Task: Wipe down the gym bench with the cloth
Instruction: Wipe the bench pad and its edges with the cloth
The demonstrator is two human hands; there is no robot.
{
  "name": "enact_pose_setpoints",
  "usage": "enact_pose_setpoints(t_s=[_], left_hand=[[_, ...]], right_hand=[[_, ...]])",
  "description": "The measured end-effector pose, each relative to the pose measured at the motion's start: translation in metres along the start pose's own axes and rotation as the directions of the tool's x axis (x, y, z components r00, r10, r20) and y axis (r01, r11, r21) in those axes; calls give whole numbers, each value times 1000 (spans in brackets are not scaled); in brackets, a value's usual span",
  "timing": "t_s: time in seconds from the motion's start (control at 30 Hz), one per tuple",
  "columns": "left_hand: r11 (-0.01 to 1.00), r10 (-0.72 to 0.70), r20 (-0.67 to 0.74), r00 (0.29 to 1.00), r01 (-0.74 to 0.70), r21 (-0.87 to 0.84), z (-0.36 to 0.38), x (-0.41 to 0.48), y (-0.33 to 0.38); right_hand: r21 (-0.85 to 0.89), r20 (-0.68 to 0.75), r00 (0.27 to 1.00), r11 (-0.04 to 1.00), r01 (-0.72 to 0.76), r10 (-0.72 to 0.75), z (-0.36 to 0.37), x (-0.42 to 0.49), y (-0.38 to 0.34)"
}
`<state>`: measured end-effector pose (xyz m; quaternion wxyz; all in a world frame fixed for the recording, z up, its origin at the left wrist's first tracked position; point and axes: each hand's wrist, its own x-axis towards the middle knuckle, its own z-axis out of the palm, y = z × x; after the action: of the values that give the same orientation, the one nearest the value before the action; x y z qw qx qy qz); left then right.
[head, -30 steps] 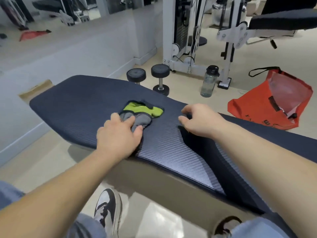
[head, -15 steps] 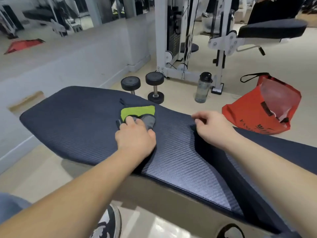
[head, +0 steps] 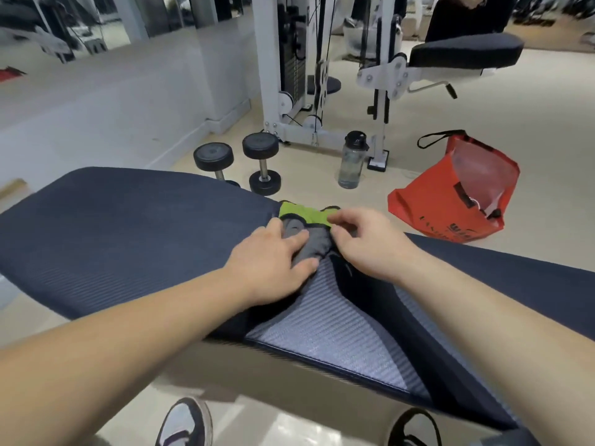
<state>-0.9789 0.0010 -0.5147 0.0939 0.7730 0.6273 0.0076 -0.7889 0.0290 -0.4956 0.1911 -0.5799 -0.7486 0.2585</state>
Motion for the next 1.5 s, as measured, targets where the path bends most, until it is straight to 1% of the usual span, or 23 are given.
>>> enact_pose_setpoints(t_s=[0.03,0.1,0.17,0.23,0.3,0.4,0.47,0.53,0.6,0.63,0.7,0.77,0.87,0.93,1.0,1.07,1.17,1.23,1.3,1.37,1.43,1.47,1.5], left_hand=[[995,52,21,998,-50,-86,-5,-12,-5],[934,139,22,990,-123,-335,-18,-31,-21],[901,77,-67,995,-98,-423,-23,-33,-50],[931,-62,-195,979,-13,-365,-17,-32,-81],[946,-148,-278,949,53,-320,-7,-33,-100],[958,-135,-312,941,44,-283,1,-30,-109],[973,-87,-301,950,17,-230,-2,-27,-111],[982,-47,-298,953,-11,-190,-6,-25,-118],[977,-83,-307,948,16,-214,-10,-28,-132],[973,-108,-312,944,35,-230,-10,-30,-139],[969,-138,-310,941,63,-240,-9,-37,-150],[966,-136,-298,945,61,-250,-8,-43,-158],[962,-125,-291,949,45,-268,-8,-50,-166],[960,-133,-285,949,52,-276,-10,-53,-172],[953,-148,-279,949,62,-295,-13,-55,-176],[946,-166,-280,945,73,-317,-16,-59,-181],[937,-192,-278,941,91,-338,-20,-67,-190],[930,-210,-268,940,108,-351,-23,-72,-197],[923,-231,-257,938,129,-362,-25,-75,-203],[914,-256,-249,934,150,-376,-27,-77,-211],[903,-285,-247,926,172,-394,-29,-79,-219],[898,-299,-247,922,184,-399,-30,-79,-224],[893,-312,-244,918,195,-405,-31,-78,-227]], right_hand=[[-14,62,997,999,36,-35,6,1,-9],[-118,168,981,986,115,-94,20,4,-26],[-283,256,965,951,126,-51,30,4,-37],[-370,278,961,924,95,13,38,3,-39],[-391,254,967,917,83,20,42,3,-37],[-340,197,979,940,19,51,43,15,-24],[-338,106,989,939,-60,101,39,28,-11],[-383,19,985,911,-152,172,38,36,-7],[-462,-41,976,861,-210,216,45,39,-14],[-507,-57,977,837,-204,203,50,36,-22],[-569,-12,994,816,-98,112,66,20,-47],[-604,101,995,793,80,-23,86,-5,-77],[-589,216,942,735,335,-257,113,-38,-99],[-561,232,928,739,373,-292,115,-36,-95],[-563,190,959,778,281,-209,107,-17,-81],[-593,84,996,801,81,-38,93,9,-65],[-575,-79,967,781,-244,244,81,35,-53],[-608,-98,955,743,-281,281,89,34,-67],[-673,-26,978,720,-169,205,109,22,-95],[-691,67,998,722,50,-5,138,2,-126],[-640,116,957,717,276,-264,162,-14,-147],[-605,145,926,710,361,-348,169,-13,-150],[-565,186,907,714,414,-378,170,-4,-148]])
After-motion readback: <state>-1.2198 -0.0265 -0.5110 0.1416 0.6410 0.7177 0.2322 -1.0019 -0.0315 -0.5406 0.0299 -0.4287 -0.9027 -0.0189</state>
